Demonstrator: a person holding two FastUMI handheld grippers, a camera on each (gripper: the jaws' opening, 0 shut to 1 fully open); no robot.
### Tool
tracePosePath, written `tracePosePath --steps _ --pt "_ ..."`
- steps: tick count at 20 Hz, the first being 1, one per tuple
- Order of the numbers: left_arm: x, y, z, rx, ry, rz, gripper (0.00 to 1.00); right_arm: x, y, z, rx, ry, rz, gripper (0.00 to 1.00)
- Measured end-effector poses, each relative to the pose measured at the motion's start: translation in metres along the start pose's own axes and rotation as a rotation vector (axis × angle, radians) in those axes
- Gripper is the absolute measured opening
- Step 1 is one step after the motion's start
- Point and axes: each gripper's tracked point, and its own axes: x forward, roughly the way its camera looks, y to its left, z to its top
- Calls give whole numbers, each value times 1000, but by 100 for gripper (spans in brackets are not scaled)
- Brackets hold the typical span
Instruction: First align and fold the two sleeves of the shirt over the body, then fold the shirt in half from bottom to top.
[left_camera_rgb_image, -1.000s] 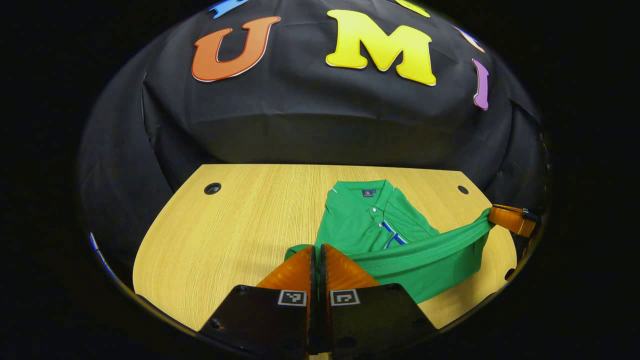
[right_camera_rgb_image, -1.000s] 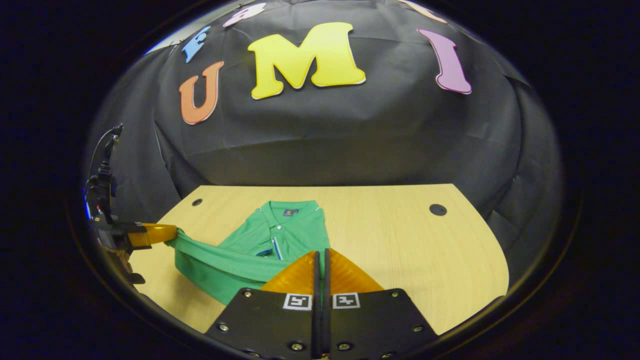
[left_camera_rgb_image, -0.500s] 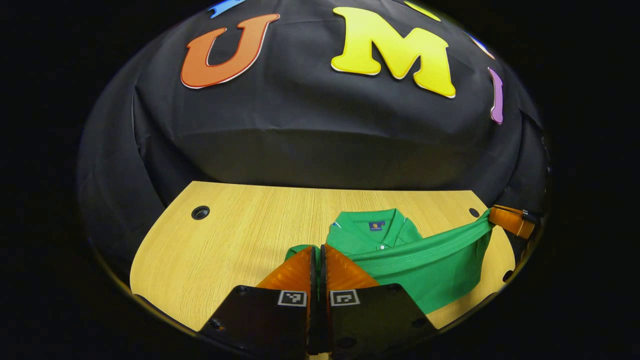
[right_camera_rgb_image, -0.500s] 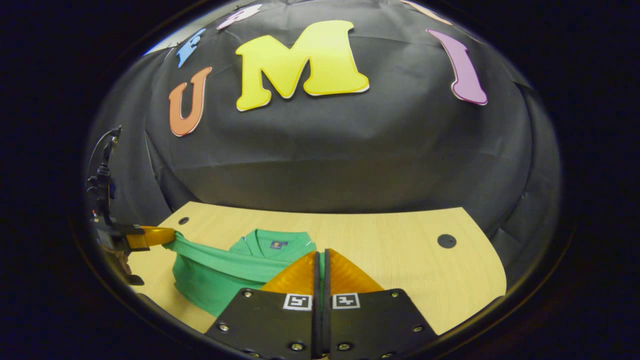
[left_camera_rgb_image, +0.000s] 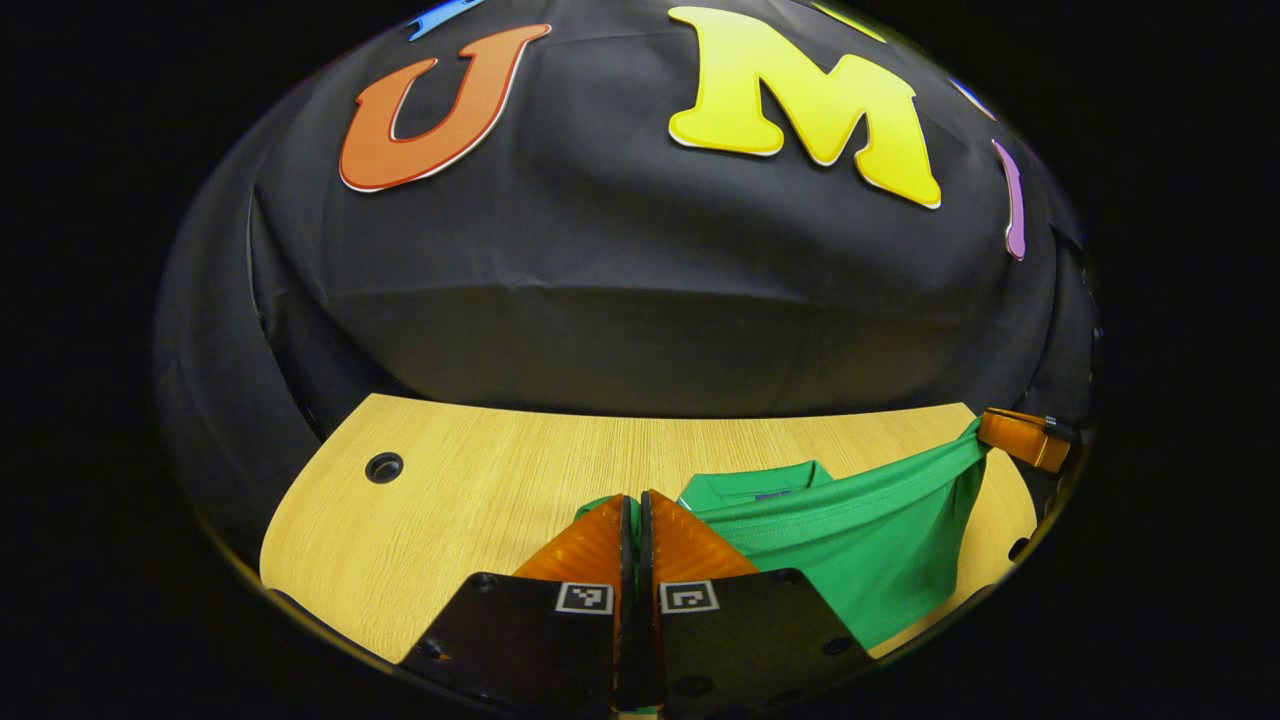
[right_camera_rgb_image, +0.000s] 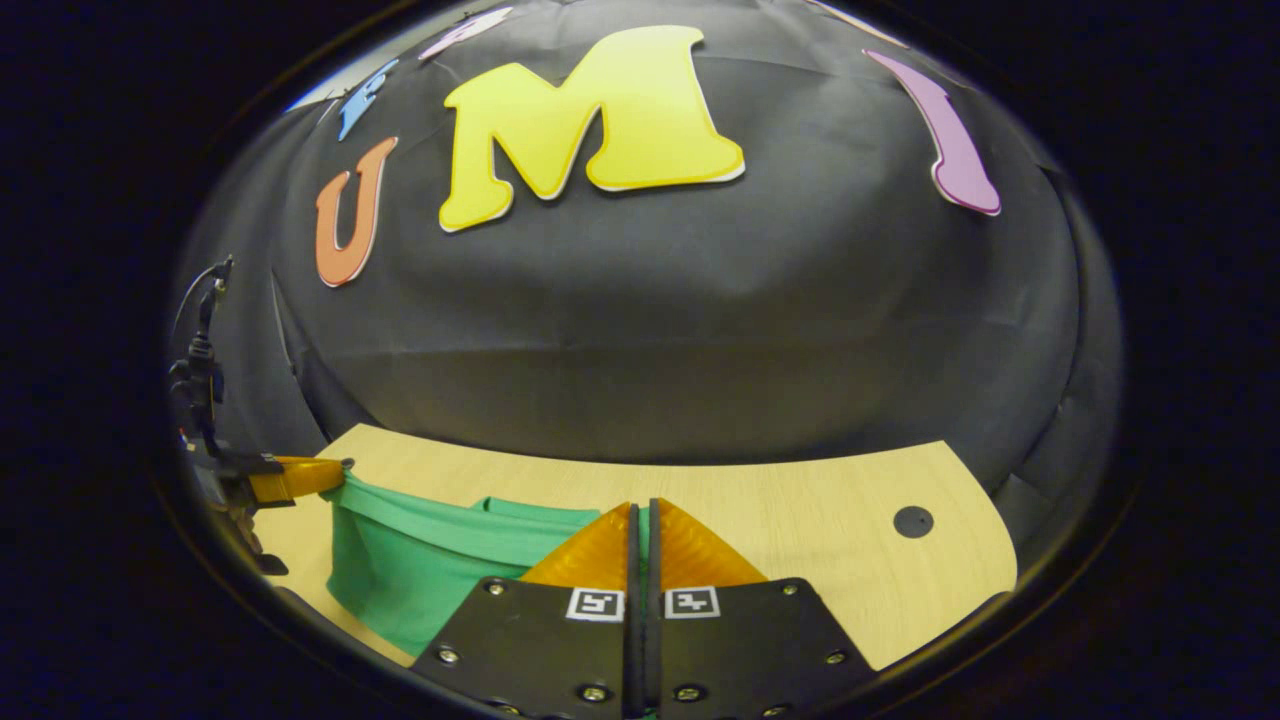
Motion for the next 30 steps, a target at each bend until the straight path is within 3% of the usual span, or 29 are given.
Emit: tracePosePath --steps 5,6,7,8,10,15,20,22,30 --pt "37 -5 -23 -10 20 -21 3 33 -5 -29 4 44 -27 0" --pt "42 -5 -35 -13 42 -23 13 43 -7 -45 1 80 -32 1" --pt "56 -6 -46 -17 63 -23 49 52 -4 -64 12 133 -23 1" --pt "60 -6 -52 -15 67 -13 84 54 -1 -84 15 192 -18 17" --pt "62 -5 -58 3 60 -6 85 59 -1 -109 17 238 -25 97" --pt "45 -12 -58 78 40 -15 87 46 1 -104 3 199 -43 93" --pt "2 -17 -24 99 -51 6 89 18 10 -72 -14 126 -39 93" --pt "-20 -20 -8 101 -104 3 97 0 18 -58 -33 90 -39 93" --pt "-138 -24 12 104 -251 -6 97 -114 65 -24 -117 -41 -24 91"
